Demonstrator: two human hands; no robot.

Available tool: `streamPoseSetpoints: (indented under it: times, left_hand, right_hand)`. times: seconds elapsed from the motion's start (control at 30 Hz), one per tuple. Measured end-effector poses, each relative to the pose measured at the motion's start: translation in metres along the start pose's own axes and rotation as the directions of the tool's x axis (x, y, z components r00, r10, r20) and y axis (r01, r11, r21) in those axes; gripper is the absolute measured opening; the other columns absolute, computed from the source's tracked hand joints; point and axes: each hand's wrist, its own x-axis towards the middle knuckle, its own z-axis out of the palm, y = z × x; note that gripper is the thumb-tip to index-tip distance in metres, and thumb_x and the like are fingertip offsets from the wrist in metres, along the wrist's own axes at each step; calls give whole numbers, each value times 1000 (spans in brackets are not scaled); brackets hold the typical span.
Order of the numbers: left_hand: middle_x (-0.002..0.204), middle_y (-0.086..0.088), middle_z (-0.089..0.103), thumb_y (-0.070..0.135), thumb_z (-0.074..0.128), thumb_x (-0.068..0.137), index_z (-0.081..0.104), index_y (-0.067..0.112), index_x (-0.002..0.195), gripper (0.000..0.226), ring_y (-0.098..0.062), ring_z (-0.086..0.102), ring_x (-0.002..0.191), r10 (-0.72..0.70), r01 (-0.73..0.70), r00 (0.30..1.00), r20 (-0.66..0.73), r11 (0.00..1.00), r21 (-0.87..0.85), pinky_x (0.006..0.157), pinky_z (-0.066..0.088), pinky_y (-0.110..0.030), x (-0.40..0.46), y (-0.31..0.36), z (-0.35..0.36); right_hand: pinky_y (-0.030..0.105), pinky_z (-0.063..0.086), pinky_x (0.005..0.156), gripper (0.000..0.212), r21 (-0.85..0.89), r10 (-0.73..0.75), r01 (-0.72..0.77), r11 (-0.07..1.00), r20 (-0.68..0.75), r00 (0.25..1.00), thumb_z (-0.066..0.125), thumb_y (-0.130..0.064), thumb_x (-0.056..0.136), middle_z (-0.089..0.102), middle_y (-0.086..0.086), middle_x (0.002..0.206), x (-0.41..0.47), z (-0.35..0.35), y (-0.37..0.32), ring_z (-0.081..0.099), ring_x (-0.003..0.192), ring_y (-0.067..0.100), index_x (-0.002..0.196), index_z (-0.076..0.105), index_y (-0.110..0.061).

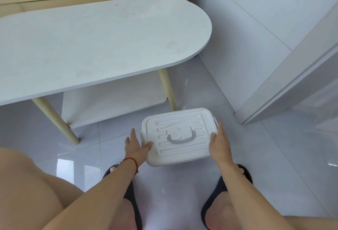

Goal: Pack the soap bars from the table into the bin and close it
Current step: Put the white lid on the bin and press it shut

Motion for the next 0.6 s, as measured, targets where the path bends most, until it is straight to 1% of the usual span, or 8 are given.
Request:
streamPoseSetpoints:
  times: [0.07,0.1,0.17,0.23,0.3,0.33,0.43,0.6]
  left_hand:
    - [158,-12,30,29,77,83,4,22,158,105,-35,44,135,-173,204,969,177,963,-178,110,39,-53,4,-1,-9]
    - [153,-13,39,27,79,82,8,19,157,104,-34,53,125,-219,280,944,245,927,-250,105,44,-54,6,0,-12]
    - [144,-17,50,21,84,76,17,12,155,104,-34,61,112,-246,327,931,270,890,-318,95,53,-51,7,2,-17]
    - [138,-19,54,20,89,71,29,5,150,100,-34,63,109,-247,303,947,208,902,-309,89,57,-48,9,3,-18]
    - [126,-19,63,20,87,72,52,-1,132,72,-35,66,105,-200,222,972,120,950,-220,85,60,-49,9,5,-14]
    - [120,-18,66,21,84,76,59,0,122,57,-35,67,102,-173,182,982,72,970,-158,83,60,-49,6,6,-10]
    - [112,-16,67,29,72,86,61,2,111,37,-33,64,100,-72,72,996,-53,997,9,88,57,-43,-4,8,0]
    - [115,-17,66,27,58,96,60,1,111,30,-36,62,105,32,-10,993,-113,982,188,94,51,-45,-10,13,7]
  right_hand:
    - [43,35,114,55,53,28,-28,998,6,1000,34,-20,111,36,12,160,2,-3,2,42,142,32,163,17,-18]
    - [43,35,114,54,60,25,-26,998,8,1000,35,-20,111,38,12,159,3,-4,3,42,142,32,162,19,-19]
    - [42,36,113,53,74,10,-11,997,16,1000,36,-20,111,43,13,155,2,-6,4,44,139,32,162,21,-20]
    - [42,37,111,53,79,7,-9,997,22,1000,37,-20,110,46,15,152,2,-6,6,46,136,33,161,23,-19]
    - [42,38,111,54,75,21,-22,997,17,1000,37,-20,110,48,15,151,3,-6,7,47,136,34,162,23,-19]
    - [42,39,110,53,78,28,-29,997,13,1000,38,-19,110,49,15,151,4,-6,7,48,135,35,161,24,-20]
    - [42,41,105,52,92,51,-51,994,6,999,34,-19,109,51,12,150,1,-6,10,50,133,34,161,27,-27]
    - [42,43,104,51,123,59,-55,991,-27,998,35,-20,109,56,11,145,-6,-6,18,53,127,32,159,32,-31]
